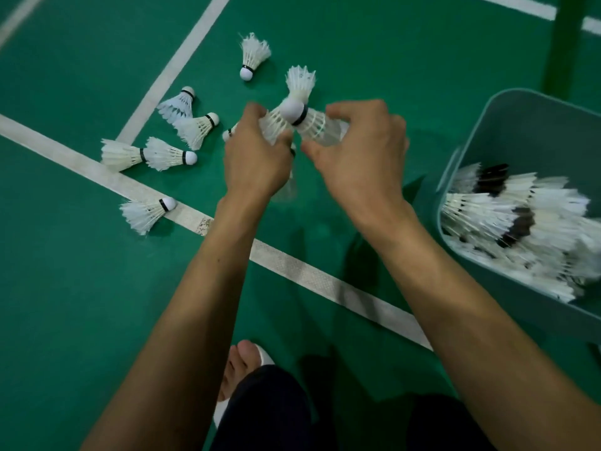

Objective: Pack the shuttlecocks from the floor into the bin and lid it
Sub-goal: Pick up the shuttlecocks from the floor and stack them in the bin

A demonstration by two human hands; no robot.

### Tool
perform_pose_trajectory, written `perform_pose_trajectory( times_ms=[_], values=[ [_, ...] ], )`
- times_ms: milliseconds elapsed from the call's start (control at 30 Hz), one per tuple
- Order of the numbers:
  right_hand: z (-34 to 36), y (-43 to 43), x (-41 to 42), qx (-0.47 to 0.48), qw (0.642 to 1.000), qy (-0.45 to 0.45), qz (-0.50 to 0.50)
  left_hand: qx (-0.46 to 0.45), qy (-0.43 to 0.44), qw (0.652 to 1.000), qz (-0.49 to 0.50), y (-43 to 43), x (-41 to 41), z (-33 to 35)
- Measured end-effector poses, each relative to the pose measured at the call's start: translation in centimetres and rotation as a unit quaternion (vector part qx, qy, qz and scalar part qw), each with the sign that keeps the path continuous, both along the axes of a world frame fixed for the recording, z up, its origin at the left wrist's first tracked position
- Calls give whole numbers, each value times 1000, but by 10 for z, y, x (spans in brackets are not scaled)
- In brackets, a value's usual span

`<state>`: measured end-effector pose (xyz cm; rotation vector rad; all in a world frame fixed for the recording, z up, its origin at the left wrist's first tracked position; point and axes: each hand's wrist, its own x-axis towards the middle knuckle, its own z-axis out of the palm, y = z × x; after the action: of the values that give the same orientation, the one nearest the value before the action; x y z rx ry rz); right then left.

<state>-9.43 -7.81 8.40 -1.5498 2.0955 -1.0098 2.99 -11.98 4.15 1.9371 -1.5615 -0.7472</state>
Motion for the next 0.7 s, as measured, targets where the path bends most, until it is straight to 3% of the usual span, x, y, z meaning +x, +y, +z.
perform_pose_trajectory(
  times_ms=[133,233,367,433,700],
  values=[
    [53,25,-62,11,999,-12,-44,-72,72,993,-67,27,-54,62],
    [76,48,-120,28,989,-111,-96,-97,117,982,-114,51,-93,90],
    [83,90,-199,43,960,-228,-156,-85,104,970,-204,67,-153,100],
    [77,117,-235,50,949,-243,-196,-61,77,964,-247,74,-188,96],
    [36,171,-307,204,939,-30,-276,61,-9,949,-309,93,-258,51]
  ],
)
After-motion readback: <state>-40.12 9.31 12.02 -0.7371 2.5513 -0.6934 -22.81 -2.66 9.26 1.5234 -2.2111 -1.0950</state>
